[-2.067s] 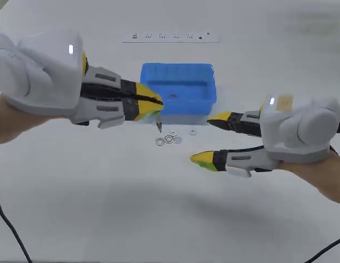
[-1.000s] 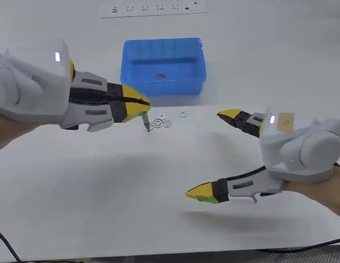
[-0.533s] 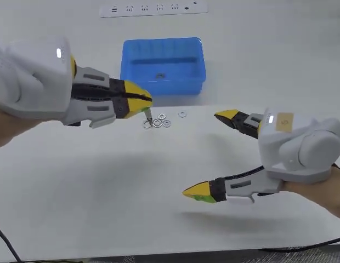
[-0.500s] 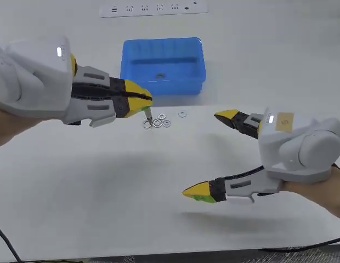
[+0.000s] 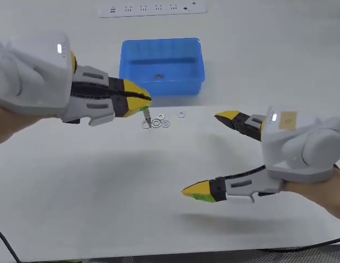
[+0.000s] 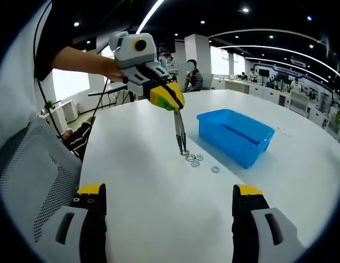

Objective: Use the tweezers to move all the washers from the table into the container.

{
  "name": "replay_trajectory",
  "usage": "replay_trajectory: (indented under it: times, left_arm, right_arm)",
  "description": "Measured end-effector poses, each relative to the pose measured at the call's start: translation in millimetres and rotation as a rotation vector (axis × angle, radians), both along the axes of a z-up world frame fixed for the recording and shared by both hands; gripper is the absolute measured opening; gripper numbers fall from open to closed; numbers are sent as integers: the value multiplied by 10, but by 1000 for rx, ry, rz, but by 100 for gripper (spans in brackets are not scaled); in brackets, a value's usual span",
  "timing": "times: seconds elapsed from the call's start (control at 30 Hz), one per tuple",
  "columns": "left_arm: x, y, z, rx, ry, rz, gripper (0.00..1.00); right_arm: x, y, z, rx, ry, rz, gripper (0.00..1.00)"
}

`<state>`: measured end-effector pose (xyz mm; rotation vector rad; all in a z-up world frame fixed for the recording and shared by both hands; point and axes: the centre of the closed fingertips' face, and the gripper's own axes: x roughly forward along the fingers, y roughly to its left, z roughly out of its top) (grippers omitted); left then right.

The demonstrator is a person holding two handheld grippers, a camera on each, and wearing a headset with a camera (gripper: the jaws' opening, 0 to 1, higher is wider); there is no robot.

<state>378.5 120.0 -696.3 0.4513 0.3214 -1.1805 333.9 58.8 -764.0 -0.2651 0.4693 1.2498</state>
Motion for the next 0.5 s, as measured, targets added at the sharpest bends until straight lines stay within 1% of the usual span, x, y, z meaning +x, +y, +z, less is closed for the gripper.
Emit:
replay_trajectory:
  times: [0.3, 0.43, 0.5]
  left_arm:
    - [13, 21, -24, 5, 5, 3, 5]
    - [9, 31, -48, 16, 10, 3, 5]
    - [12, 44, -61, 25, 5, 3, 5]
  right_arm:
    - [-17, 21, -4, 2, 7, 8, 96]
    - [-21, 13, -14, -1, 10, 7, 96]
    - [-24, 16, -15, 0, 12, 8, 96]
